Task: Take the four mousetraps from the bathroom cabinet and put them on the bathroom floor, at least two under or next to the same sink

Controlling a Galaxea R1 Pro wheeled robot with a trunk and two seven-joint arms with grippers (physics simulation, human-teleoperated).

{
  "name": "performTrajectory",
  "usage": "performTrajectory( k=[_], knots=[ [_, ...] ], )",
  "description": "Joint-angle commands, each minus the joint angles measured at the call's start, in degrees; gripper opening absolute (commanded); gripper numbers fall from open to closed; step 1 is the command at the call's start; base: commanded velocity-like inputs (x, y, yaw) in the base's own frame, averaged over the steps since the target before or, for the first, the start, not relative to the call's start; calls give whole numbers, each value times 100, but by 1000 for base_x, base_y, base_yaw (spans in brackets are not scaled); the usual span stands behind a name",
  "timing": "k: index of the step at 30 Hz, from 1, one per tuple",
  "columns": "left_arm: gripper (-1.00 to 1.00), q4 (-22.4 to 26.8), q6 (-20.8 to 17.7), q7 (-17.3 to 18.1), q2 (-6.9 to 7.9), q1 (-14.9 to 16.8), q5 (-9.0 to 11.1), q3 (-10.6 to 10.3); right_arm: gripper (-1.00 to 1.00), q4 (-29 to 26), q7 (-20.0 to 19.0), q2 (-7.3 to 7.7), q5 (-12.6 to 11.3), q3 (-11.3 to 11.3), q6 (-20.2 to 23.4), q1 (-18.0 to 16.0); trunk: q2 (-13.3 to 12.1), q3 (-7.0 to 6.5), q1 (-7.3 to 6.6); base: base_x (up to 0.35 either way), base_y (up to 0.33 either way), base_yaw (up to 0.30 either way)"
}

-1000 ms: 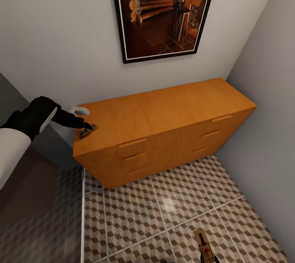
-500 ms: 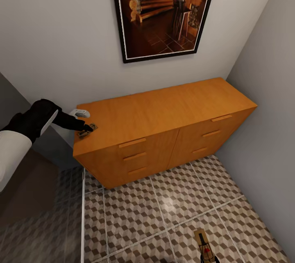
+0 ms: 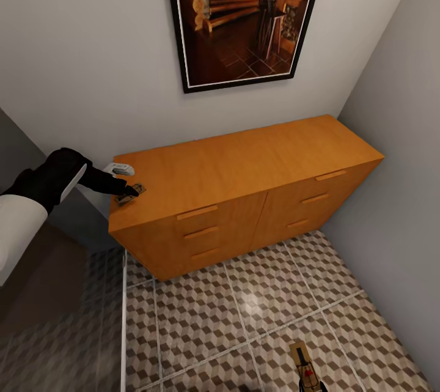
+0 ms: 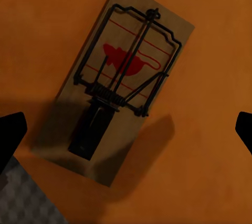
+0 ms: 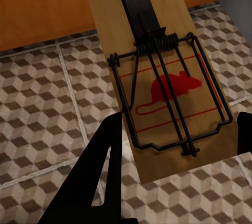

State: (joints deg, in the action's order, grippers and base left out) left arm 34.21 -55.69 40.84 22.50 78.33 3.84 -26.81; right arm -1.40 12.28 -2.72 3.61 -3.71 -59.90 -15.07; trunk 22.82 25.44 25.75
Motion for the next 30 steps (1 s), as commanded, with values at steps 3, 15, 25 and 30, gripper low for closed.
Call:
performTrajectory(
  k=[3, 15, 25, 30],
  knots=[
    [100, 6, -30, -6, 9, 7, 38, -35, -100, 7, 56, -1, 26, -33, -10, -5, 10, 9, 3, 0, 0, 0],
    [100, 4, -30, -6, 9, 7, 38, -35, -100, 7, 56, -3, 26, -33, -10, -5, 10, 9, 3, 25, 0, 0],
    [100, -13, -30, -6, 9, 7, 38, -35, -100, 8, 56, -6, 26, -33, -10, -5, 10, 9, 3, 16, 0, 0],
    [100, -77, -30, -6, 9, 7, 38, -35, -100, 8, 56, -2, 26, -33, -10, -5, 10, 9, 3, 86, 0, 0]
  ],
)
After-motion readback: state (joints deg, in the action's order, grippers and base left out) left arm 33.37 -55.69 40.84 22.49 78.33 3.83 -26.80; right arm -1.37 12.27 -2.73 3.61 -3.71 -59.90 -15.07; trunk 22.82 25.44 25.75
